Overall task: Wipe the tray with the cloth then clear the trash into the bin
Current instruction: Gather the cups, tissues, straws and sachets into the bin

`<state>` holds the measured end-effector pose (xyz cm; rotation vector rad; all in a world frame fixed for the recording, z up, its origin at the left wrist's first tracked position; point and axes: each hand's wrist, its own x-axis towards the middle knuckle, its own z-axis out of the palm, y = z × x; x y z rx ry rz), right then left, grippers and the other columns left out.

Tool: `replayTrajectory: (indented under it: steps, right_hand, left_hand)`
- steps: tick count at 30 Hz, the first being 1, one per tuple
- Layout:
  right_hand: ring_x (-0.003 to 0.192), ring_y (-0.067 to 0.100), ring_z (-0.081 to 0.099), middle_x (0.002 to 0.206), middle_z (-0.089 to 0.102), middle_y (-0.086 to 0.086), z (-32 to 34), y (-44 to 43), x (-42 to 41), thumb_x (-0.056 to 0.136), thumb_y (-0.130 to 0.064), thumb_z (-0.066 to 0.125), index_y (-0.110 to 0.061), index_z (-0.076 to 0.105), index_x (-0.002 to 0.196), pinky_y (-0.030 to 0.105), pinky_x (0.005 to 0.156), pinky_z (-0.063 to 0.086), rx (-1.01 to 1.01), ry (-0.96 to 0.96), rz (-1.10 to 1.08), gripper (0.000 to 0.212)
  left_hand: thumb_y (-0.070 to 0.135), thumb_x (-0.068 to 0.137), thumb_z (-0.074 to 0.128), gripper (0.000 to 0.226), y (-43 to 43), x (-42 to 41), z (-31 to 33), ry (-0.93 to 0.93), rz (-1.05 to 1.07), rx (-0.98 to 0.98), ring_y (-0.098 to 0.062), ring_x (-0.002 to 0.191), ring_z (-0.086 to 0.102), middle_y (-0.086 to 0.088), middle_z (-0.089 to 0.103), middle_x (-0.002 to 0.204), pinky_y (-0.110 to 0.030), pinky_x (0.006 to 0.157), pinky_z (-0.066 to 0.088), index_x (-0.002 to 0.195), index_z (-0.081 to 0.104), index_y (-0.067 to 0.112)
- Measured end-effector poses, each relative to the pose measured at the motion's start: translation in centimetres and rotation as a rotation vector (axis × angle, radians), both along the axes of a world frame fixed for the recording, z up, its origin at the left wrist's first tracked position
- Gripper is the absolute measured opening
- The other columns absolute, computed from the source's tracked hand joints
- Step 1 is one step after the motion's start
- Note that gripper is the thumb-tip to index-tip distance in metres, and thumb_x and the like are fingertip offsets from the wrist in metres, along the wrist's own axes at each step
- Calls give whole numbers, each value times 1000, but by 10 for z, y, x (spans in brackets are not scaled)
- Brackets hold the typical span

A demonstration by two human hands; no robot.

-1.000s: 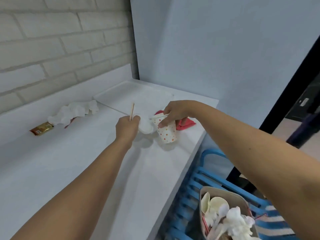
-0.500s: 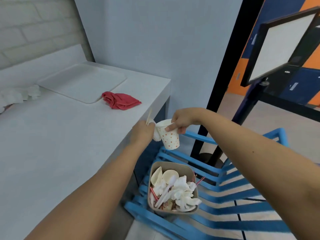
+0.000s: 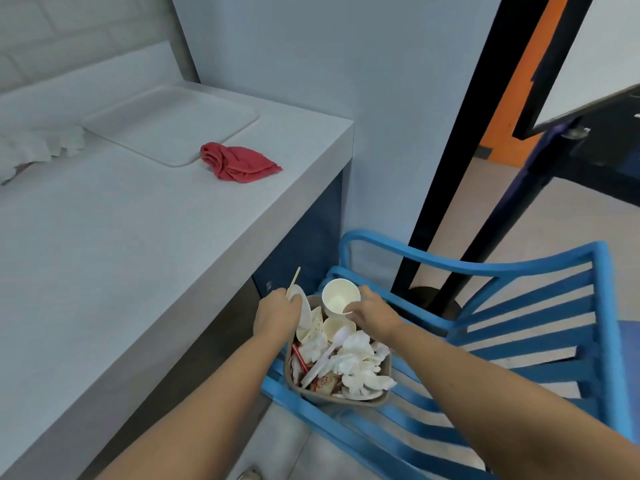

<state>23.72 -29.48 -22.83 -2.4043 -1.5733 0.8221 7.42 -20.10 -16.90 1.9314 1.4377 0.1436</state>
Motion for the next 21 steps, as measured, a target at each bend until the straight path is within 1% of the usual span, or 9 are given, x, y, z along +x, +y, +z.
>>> replayTrajectory:
  steps: [4, 8, 10, 12, 15, 18, 21]
  right_hand:
    - [125, 25, 35, 134, 38, 5, -19, -9, -1, 99, -28, 45, -24, 58, 130, 35, 105, 34, 12, -96, 127, 34]
    - [129, 26, 32, 144, 32, 4, -26, -12, 0, 100, -32, 43, -26, 55, 133, 35, 109, 29, -17, -211, 259, 36]
    - [130, 27, 30, 147, 29, 5, -28, -12, 0, 100, -33, 42, -26, 54, 133, 36, 108, 27, -72, -268, 278, 36]
    - [132, 29, 29, 144, 31, 8, -30, -11, 0, 100, -34, 41, -25, 54, 133, 39, 109, 25, -142, -297, 291, 37]
    - [135, 32, 26, 142, 32, 14, -34, -4, -5, 100, -34, 39, -17, 52, 134, 42, 114, 23, -253, -323, 322, 40]
    - [135, 34, 27, 142, 31, 17, -37, 5, -12, 101, -33, 37, -10, 48, 136, 45, 111, 29, -350, -370, 335, 44]
    - [132, 33, 33, 143, 32, 17, -45, 14, -15, 101, -30, 37, -12, 39, 141, 43, 104, 37, -479, -387, 318, 45]
  left_hand:
    - [26, 96, 44, 32, -5, -7, -10, -28, 11, -10, -24, 97, 58, -15, 61, 113, -36, 83, 52, 115, 55, 2]
    - [25, 95, 45, 30, -8, -9, -14, -39, 24, -5, -25, 93, 57, -15, 62, 107, -39, 85, 52, 108, 57, 1]
    - [26, 95, 45, 29, -9, -9, -15, -50, 34, -16, -24, 92, 57, -13, 61, 106, -40, 86, 53, 107, 57, 2]
    - [27, 95, 45, 28, -11, -9, -17, -52, 34, -27, -25, 94, 60, -13, 62, 104, -42, 87, 53, 105, 57, 4]
    - [27, 95, 46, 26, -13, -11, -21, -47, 33, -43, -26, 94, 61, -13, 63, 101, -43, 86, 54, 101, 57, 4]
    - [28, 95, 46, 28, -14, -13, -25, -37, 31, -48, -26, 91, 60, -14, 63, 100, -37, 80, 52, 101, 58, 3]
    - [29, 96, 46, 29, -14, -15, -29, -29, 22, -53, -23, 91, 60, -12, 63, 102, -33, 74, 51, 105, 58, 4]
